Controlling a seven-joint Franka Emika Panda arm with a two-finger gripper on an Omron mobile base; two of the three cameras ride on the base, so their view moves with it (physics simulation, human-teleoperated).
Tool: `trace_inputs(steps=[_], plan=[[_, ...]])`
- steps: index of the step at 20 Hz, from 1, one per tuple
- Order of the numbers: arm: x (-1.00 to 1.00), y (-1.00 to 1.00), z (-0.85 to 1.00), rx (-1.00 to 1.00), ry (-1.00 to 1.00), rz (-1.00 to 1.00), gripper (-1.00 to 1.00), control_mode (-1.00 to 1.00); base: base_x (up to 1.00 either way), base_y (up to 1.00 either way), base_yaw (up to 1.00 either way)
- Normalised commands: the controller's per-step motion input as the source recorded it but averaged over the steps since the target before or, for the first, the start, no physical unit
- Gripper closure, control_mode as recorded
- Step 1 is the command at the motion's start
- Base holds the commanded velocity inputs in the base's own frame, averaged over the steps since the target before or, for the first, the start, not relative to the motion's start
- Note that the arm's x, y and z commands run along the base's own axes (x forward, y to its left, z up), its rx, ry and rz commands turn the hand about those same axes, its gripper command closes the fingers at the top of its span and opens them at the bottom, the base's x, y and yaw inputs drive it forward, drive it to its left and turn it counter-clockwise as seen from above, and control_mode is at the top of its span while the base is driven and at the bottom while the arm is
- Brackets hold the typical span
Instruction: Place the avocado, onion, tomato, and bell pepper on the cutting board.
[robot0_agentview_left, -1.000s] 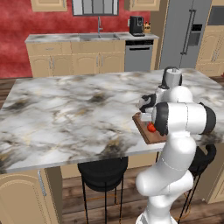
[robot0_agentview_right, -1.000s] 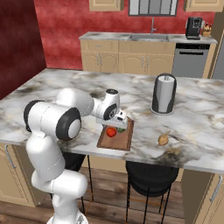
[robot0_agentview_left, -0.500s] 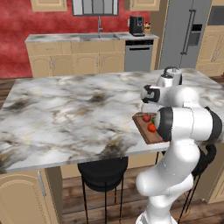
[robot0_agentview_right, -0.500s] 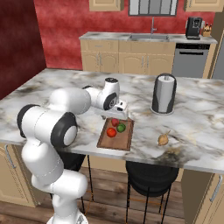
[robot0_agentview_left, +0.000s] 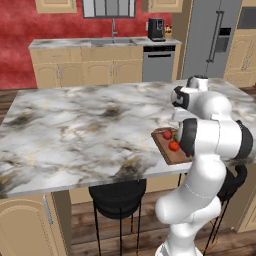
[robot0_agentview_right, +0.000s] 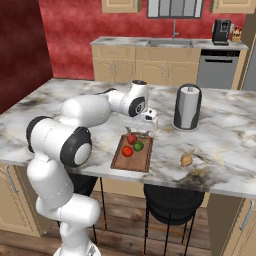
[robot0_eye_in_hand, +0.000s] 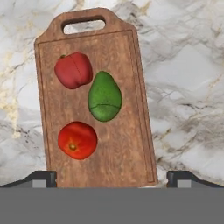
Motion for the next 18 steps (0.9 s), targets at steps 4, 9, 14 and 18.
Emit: trace_inputs(steps=[4, 9, 14, 18], plan=[[0.0, -0.63, 0.02, 0.0, 0.1, 0.0, -1.0, -1.0, 0.0, 0.0, 0.0], [0.0, -0.66, -0.08, 0.0, 0.07, 0.0, -1.0, -1.0, 0.0, 0.0, 0.0], [0.0, -0.69, -0.29, 0.0, 0.03, 0.0, -1.0, -1.0, 0.0, 0.0, 0.0], [-0.04, -0.67, -0.3, 0.02, 0.0, 0.0, -1.0, -1.0, 0.0, 0.0, 0.0]])
